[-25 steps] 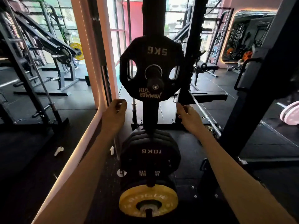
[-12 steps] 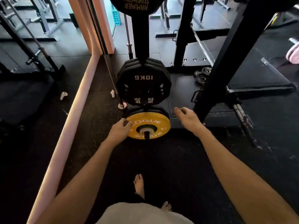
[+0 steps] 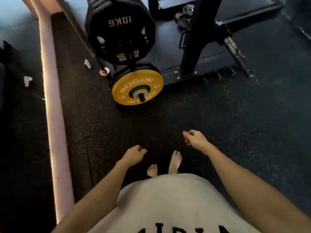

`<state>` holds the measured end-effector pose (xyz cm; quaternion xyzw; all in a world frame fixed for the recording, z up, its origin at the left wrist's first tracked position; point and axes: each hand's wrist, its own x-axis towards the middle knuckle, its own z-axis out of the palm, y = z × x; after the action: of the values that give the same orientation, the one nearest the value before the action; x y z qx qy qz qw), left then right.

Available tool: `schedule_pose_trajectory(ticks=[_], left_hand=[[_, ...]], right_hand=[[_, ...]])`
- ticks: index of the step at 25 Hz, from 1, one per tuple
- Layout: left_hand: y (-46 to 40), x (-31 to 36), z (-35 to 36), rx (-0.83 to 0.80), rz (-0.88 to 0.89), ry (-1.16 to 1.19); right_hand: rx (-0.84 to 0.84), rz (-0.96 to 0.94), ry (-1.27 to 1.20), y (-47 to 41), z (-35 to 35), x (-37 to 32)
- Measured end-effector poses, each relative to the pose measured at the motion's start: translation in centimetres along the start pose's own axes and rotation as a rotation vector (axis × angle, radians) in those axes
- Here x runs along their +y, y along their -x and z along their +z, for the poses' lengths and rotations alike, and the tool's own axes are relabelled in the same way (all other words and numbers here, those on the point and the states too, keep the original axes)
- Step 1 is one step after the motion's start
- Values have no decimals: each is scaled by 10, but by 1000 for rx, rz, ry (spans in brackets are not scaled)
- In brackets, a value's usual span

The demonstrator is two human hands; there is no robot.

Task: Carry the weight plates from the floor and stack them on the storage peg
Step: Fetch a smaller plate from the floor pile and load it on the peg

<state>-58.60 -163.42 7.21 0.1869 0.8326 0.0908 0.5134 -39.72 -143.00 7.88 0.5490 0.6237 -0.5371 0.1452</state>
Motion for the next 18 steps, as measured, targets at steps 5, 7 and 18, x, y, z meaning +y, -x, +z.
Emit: schedule_pose_trajectory(ticks=[5, 7, 18], left_hand=[[-2, -30, 52, -241, 68, -388], [-5, -23, 63, -308, 111, -518], [-12, 188, 194, -386, 356, -945]], right_hand=[[35, 254, -56, 57, 49, 122], [79, 338, -131, 78, 51, 155], [372, 581, -745, 154, 17, 343]])
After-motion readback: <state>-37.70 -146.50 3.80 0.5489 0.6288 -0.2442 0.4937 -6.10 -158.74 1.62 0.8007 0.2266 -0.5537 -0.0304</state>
